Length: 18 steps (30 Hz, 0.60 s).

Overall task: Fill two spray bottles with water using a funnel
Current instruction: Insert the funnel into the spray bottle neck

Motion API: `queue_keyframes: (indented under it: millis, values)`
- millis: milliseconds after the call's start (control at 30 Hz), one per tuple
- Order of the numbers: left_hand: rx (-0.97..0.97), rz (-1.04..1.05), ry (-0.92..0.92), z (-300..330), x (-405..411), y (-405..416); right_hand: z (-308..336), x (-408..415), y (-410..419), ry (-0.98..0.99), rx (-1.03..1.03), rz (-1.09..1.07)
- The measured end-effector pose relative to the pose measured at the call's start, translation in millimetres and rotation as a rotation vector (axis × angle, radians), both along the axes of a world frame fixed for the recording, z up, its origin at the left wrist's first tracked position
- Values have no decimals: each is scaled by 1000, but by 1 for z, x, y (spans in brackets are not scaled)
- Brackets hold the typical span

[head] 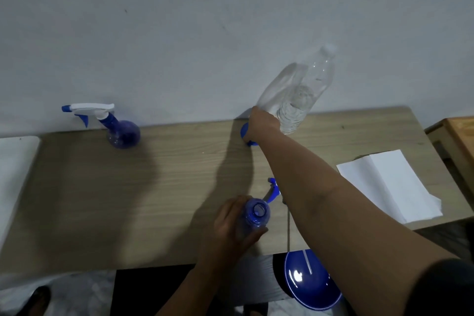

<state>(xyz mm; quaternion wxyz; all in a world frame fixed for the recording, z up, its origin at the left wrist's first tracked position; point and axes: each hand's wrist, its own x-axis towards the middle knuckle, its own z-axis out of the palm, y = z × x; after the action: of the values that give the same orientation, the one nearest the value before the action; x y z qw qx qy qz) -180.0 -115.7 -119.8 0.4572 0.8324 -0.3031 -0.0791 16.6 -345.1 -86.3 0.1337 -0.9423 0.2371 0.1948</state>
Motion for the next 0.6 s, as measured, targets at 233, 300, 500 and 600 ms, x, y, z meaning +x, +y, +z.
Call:
queue_keyframes:
  millis: [233, 300, 500, 600]
  values:
    - [-20, 9, -5, 2, 2, 0, -10, 0, -1, -11, 78, -74]
    - [-25, 9, 1, 1, 3, -1, -10, 1, -2, 10, 82, -74]
    - [-6, 7, 35, 0, 0, -1, -8, 2, 1, 18, 48, 1]
    - [9, 32, 91, 4, 2, -3, -9, -1, 5, 8, 7, 49]
